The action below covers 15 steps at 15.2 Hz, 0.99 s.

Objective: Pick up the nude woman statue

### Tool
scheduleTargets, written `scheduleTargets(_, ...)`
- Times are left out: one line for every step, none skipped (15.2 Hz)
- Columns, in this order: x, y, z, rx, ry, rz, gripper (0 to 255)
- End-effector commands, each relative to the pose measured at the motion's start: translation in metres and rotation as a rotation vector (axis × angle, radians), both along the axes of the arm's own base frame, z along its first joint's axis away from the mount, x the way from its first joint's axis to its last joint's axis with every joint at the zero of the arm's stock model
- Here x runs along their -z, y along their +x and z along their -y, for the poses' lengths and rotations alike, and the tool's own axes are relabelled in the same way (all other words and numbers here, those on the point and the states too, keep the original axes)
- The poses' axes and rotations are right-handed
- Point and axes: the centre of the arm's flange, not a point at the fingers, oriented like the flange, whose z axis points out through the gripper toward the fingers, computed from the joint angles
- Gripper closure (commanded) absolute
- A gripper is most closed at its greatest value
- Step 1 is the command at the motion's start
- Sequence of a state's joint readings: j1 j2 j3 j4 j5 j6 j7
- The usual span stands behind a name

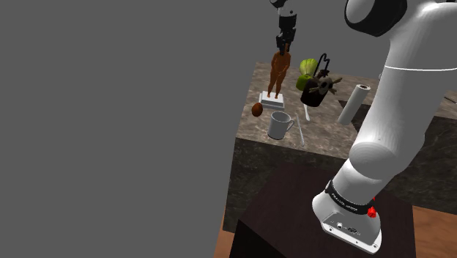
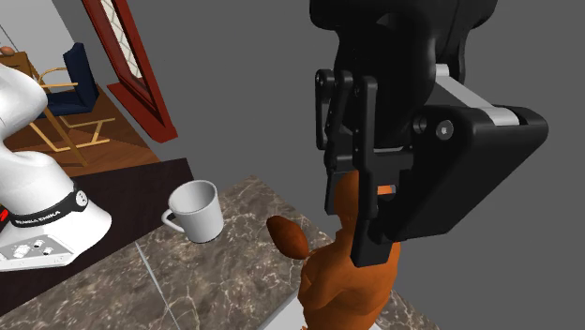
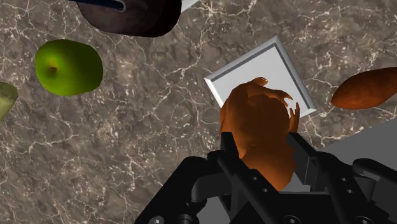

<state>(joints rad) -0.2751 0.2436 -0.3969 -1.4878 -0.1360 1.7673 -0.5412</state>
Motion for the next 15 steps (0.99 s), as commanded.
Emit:
scheduleTargets(0.0, 0.0, 0.0, 0.0, 0.0, 0.0, 255)
scheduleTargets(0.0, 0.0, 0.0, 0.0, 0.0, 0.0, 255)
scheduleTargets(0.0, 0.0, 0.0, 0.0, 0.0, 0.0, 255)
scheduleTargets(0.0, 0.0, 0.0, 0.0, 0.0, 0.0, 255)
scheduleTargets(0.0, 0.001, 0.0, 0.0, 0.0, 0.0, 255)
scheduleTargets(-0.005, 0.001, 0.0, 0.0, 0.0, 0.0, 255)
scheduleTargets(-0.01, 0.001, 0.0, 0.0, 0.0, 0.0, 255)
scheduleTargets(-0.016, 0.001, 0.0, 0.0, 0.0, 0.0, 255)
scheduleTargets(-0.021, 0.001, 0.0, 0.0, 0.0, 0.0, 255)
scheduleTargets(-0.026, 0.001, 0.0, 0.0, 0.0, 0.0, 255)
scheduleTargets(-0.031, 0.001, 0.0, 0.0, 0.0, 0.0, 255)
scheduleTargets(-0.037, 0.001, 0.0, 0.0, 0.0, 0.0, 255)
scheduleTargets(-0.042, 0.001, 0.0, 0.0, 0.0, 0.0, 255)
scheduleTargets(-0.047, 0.001, 0.0, 0.0, 0.0, 0.0, 255)
scheduleTargets(-0.053, 0.001, 0.0, 0.0, 0.0, 0.0, 255)
